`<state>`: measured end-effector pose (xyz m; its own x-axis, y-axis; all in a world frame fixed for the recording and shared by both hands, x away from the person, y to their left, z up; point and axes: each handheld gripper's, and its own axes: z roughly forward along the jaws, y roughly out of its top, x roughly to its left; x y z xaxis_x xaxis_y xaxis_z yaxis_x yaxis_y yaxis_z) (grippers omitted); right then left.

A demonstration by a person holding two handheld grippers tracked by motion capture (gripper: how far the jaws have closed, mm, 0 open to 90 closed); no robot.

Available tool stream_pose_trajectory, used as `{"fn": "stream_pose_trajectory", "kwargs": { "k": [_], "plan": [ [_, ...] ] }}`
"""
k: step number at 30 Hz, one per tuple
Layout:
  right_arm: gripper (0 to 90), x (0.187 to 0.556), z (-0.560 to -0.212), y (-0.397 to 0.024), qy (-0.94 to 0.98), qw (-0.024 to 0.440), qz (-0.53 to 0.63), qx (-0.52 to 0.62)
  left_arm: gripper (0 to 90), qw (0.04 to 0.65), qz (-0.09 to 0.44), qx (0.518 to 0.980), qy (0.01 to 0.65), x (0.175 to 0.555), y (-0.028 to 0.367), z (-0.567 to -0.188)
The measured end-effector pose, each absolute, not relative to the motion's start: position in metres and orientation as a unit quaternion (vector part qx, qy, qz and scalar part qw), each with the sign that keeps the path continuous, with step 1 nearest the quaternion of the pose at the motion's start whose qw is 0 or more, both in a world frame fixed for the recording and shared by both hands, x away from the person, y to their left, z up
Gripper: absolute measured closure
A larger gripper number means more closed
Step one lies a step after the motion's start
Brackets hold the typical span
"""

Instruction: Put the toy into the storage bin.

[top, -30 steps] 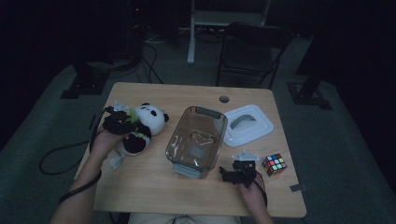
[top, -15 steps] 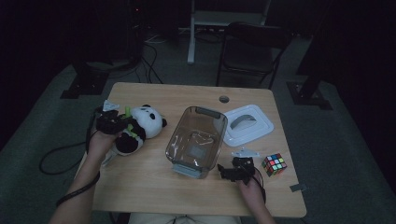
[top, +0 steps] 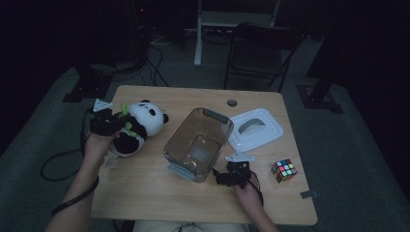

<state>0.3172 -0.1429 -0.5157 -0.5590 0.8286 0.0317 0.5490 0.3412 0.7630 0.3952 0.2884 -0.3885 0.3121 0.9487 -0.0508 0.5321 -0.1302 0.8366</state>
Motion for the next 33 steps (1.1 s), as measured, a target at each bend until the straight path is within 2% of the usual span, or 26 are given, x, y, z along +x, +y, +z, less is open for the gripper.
{"fn": "stream_pose_trajectory", "kwargs": {
  "k": [12, 21, 33],
  "plan": [
    [12.2, 0.334, -0.519, -0.102, 0.806, 0.166, 0.381, 0.421, 69.0, 0.426, 0.279, 0.686, 0.52, 0.388, 0.281, -0.349],
    [12.2, 0.322, -0.518, -0.12, 0.803, 0.174, 0.372, 0.432, 69.0, 0.446, 0.282, 0.68, 0.509, 0.385, 0.267, -0.32],
    [12.2, 0.32, -0.519, -0.136, 0.794, 0.18, 0.367, 0.449, 68.8, 0.475, 0.257, 0.703, 0.462, 0.381, 0.2, -0.29]
  ]
}}
